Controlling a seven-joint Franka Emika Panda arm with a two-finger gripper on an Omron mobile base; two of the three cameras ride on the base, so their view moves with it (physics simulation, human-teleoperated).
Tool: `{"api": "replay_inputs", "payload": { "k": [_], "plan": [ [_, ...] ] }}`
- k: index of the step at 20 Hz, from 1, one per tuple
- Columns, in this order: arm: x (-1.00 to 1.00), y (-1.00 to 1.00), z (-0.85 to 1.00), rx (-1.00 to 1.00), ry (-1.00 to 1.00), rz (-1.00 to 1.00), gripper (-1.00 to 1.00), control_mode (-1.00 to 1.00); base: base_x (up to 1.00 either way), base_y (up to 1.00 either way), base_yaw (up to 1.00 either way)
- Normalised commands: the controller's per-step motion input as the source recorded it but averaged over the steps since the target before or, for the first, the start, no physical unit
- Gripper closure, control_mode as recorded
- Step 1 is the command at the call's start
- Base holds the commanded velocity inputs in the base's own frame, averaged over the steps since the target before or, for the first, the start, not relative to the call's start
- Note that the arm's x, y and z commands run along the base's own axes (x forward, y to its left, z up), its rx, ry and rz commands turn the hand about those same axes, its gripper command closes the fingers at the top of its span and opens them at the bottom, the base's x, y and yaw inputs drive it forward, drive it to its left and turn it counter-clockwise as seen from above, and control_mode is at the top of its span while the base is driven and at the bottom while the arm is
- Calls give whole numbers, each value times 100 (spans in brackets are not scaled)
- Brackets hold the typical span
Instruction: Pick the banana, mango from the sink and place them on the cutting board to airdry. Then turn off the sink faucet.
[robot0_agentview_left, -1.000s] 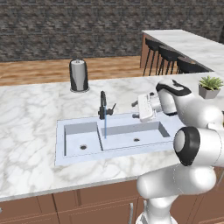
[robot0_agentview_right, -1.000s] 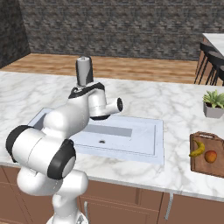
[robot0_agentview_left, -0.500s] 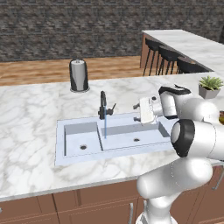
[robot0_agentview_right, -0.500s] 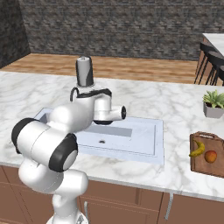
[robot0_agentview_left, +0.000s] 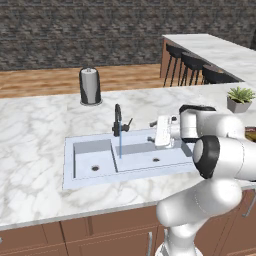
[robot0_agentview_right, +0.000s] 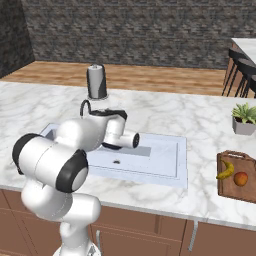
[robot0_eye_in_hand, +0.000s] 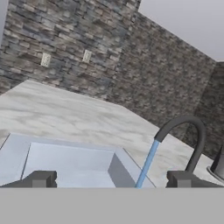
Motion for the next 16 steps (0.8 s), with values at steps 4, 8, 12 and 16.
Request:
{"api": "replay_inputs", "payload": {
  "k": [4, 8, 12, 16],
  "plan": [
    [33, -6, 33, 1, 3, 1, -100, -100, 0, 0, 0],
    [35, -18, 22, 0, 9, 3, -100, -100, 0, 0, 0],
    [32, -23, 4, 2, 10, 7, -100, -100, 0, 0, 0],
    [22, -7, -14, 0, 7, 13, -100, -100, 0, 0, 0]
  ]
}}
